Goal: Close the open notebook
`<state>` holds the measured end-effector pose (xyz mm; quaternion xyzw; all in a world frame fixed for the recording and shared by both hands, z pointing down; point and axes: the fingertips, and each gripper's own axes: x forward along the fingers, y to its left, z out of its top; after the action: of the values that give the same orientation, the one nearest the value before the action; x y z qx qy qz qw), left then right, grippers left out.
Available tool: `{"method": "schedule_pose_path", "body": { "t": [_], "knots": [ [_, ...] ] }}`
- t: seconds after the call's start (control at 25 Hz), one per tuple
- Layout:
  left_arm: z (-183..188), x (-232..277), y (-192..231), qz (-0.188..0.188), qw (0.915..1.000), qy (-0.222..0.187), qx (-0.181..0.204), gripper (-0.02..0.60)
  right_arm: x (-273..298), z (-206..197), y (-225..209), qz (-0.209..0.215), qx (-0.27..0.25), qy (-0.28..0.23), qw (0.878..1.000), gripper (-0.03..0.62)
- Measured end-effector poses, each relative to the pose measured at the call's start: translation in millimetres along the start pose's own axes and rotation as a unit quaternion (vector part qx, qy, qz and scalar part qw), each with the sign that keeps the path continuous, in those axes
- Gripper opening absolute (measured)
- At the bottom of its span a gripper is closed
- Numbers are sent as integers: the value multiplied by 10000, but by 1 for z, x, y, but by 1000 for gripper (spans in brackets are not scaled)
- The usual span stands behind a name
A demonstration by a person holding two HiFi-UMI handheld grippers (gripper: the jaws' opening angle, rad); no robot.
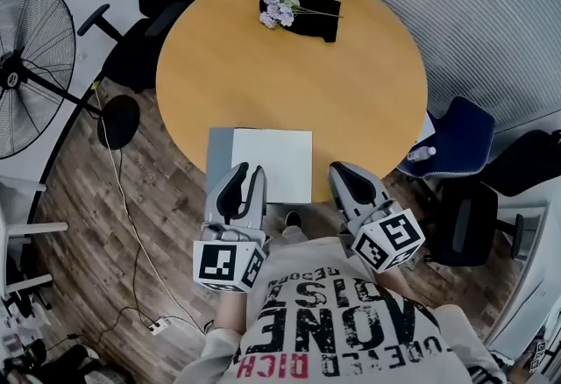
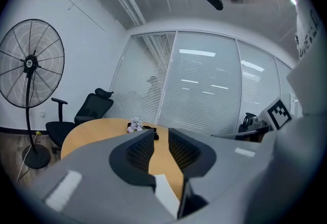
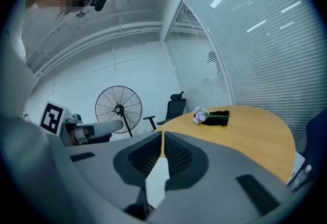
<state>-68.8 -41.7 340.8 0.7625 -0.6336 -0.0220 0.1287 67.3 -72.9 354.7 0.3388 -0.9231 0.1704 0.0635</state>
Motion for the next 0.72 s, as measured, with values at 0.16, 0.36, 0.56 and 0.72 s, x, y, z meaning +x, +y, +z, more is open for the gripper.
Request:
{"method": "schedule_pose_path", "body": {
  "t": [0.16, 0.36, 0.56, 0.72],
  "knots": [
    [-2, 6, 2, 24, 10000, 4, -16, 98, 2, 1, -8, -31, 4, 1, 10000, 20],
    [0, 9, 7, 38, 10000, 1, -9, 98, 5, 2, -11, -48, 36, -12, 10000, 20],
    [0, 15, 16, 15, 10000, 40, -34, 98, 13, 4, -12, -109, 46, 12, 9999, 20],
    [1, 21, 24, -101, 9999, 84, -36, 98, 21, 9, -17, -285, 80, -80, 9995, 20]
  ]
}}
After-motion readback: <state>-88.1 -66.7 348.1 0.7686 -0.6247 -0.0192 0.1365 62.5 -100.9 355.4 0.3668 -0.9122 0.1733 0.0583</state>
